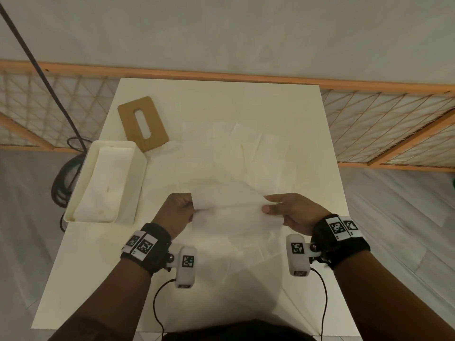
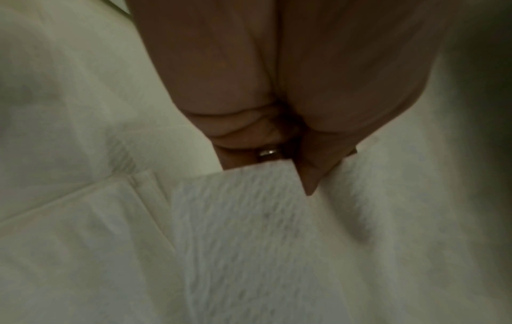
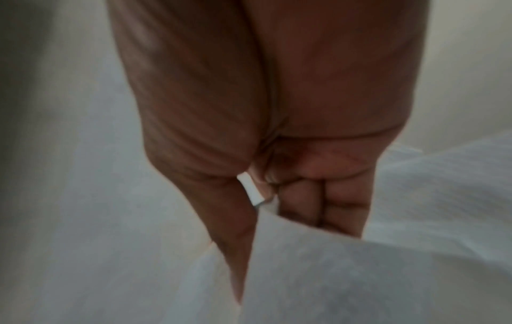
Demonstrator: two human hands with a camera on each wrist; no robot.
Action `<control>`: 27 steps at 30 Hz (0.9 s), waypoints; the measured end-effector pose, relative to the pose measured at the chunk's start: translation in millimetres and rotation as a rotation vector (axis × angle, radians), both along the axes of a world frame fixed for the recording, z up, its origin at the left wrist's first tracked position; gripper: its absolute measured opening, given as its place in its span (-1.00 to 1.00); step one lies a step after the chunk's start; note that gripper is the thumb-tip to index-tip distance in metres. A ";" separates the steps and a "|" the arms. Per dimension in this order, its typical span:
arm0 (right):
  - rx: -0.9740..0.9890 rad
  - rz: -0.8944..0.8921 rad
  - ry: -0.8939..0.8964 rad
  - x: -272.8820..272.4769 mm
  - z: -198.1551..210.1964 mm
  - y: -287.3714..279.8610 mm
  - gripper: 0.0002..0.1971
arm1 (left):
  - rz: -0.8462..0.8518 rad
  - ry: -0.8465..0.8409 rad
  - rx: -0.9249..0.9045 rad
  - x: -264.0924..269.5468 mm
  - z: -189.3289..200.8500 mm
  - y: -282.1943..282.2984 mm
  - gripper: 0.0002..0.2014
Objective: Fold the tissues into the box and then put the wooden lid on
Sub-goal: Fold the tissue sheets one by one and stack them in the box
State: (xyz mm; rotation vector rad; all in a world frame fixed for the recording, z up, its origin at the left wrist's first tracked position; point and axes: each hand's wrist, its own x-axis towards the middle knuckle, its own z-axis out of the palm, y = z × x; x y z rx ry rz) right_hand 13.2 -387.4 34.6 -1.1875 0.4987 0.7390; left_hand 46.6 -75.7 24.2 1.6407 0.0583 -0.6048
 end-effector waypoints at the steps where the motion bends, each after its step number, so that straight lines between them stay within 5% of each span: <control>1: 0.021 0.012 -0.003 -0.7 -0.4 0.7 -0.59 | 0.012 0.006 -0.029 -1.1 2.4 -1.8 -0.77; 4: -0.035 -0.078 -0.033 -0.1 -3.4 1.3 -0.75 | 0.043 0.067 -0.110 -4.4 6.4 -5.8 -0.67; 9: 0.004 -0.055 0.080 -6.9 -6.5 1.9 -0.50 | 0.087 0.148 -0.090 -5.2 0.9 -4.7 -0.40; 15: -0.013 -0.088 -0.018 -10.0 -3.5 -0.2 -0.64 | 0.101 0.188 -0.113 -5.4 -4.7 -2.0 -0.44; 21: -0.264 -0.074 -0.247 -15.3 -8.3 -2.3 -0.85 | 0.130 0.210 -0.127 -6.0 -8.8 -5.5 -0.62; 27: -0.307 -0.022 -0.342 -19.3 -9.1 -4.0 -0.66 | 0.105 0.183 -0.019 -9.0 -5.0 -2.4 -0.53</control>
